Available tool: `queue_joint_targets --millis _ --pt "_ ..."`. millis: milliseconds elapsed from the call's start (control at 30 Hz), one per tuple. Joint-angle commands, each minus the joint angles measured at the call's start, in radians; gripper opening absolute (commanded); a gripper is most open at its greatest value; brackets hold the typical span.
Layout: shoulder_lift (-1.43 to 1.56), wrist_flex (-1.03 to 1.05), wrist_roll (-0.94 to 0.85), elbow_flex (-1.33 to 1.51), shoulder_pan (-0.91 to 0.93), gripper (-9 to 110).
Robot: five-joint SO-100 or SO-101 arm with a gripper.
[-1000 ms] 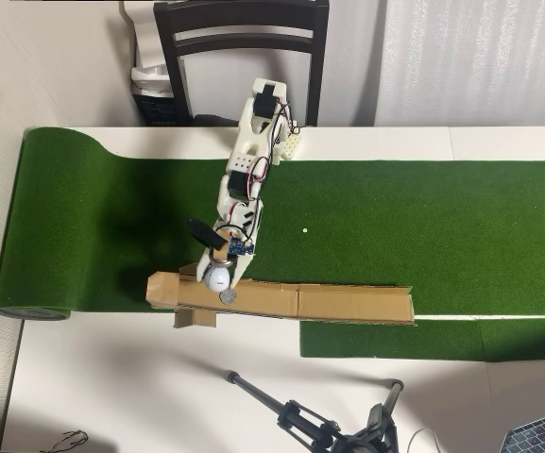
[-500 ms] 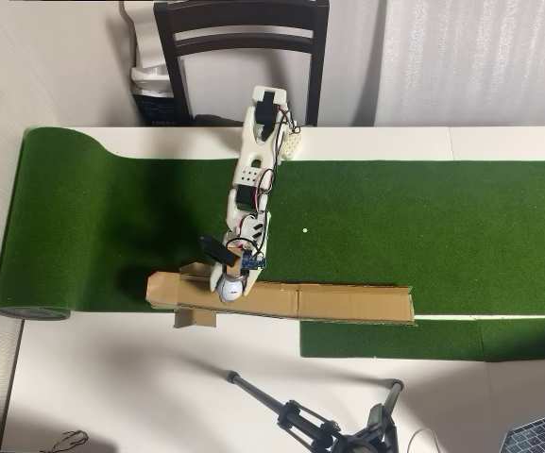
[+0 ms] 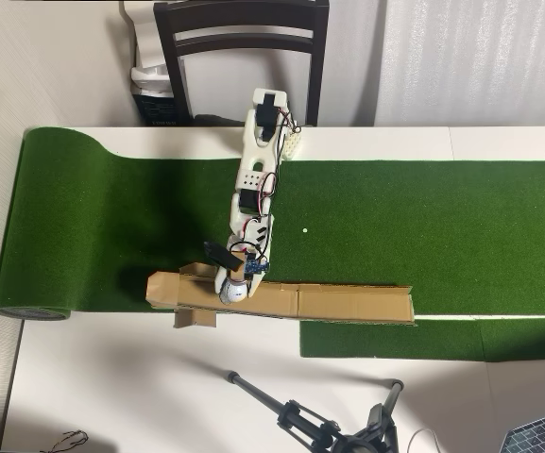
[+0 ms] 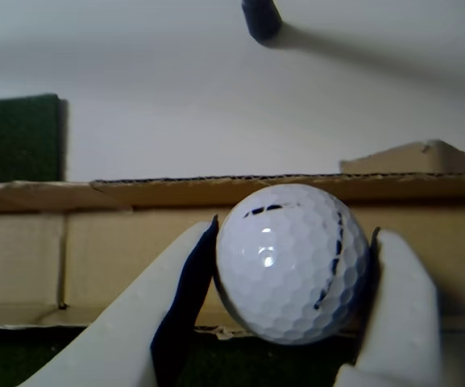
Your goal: Pick up the golf ball and place it on the gray mark at the back.
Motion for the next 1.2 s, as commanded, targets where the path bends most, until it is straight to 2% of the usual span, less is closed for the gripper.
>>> queue_joint_targets --millis 0,767,967,1167 --pt "0.026 -0.043 0.002 -0.115 -0.012 14" --pt "-0.009 -0.043 0.002 -0.115 -0.011 16" --pt "-0.009 -0.043 0.0 -0.115 -0.009 27" --pt "-0.009 -0.043 -0.003 -0.115 -0.009 31"
